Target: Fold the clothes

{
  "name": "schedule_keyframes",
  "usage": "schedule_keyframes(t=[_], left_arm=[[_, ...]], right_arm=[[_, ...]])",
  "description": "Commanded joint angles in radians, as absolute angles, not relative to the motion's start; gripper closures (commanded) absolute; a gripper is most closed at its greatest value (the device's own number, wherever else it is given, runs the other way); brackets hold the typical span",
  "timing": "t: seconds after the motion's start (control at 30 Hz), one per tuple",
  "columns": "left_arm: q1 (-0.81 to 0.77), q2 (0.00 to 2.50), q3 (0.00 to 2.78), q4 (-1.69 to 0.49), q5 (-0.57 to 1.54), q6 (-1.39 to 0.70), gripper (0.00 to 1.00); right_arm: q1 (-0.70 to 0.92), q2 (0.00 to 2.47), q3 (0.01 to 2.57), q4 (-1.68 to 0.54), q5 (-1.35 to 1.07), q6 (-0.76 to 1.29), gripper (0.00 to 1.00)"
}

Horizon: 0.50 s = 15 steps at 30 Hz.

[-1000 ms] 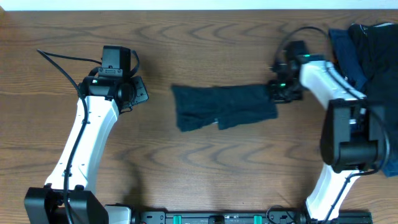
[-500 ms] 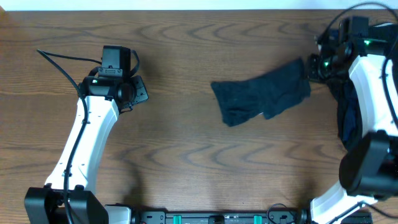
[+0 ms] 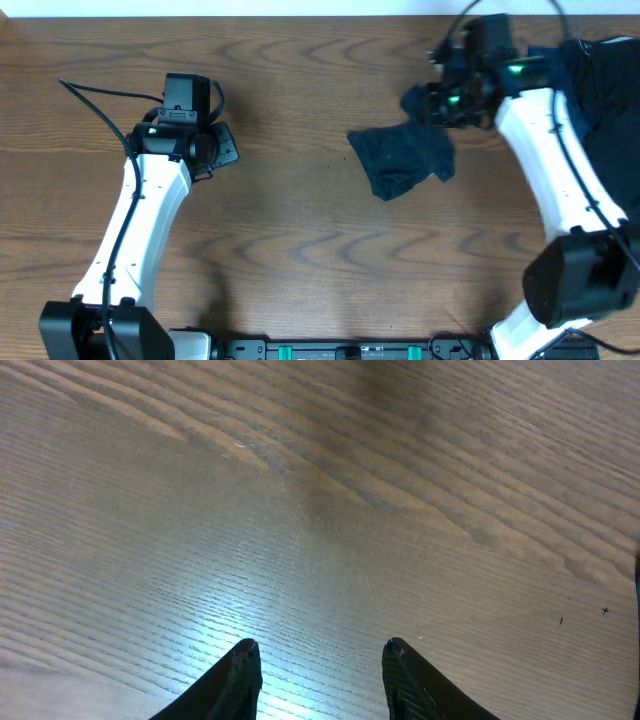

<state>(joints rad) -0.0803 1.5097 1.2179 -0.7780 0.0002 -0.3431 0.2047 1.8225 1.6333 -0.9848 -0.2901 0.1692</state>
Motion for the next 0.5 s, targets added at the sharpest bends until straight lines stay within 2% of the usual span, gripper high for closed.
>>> schedule_keyframes(t=[0.0, 0.47], left_arm=[[-0.075, 1.515, 1.215, -0.783, -0.001, -0.352, 0.58], [-0.075, 1.515, 1.215, -0.796, -0.001, -0.352, 0.58]], right_arm=[[0.274, 1.878, 1.644, -0.978, -0.226, 0.204, 0.99], [0.445, 2.062, 1.644, -0.891, -0.25, 0.112, 0.99]])
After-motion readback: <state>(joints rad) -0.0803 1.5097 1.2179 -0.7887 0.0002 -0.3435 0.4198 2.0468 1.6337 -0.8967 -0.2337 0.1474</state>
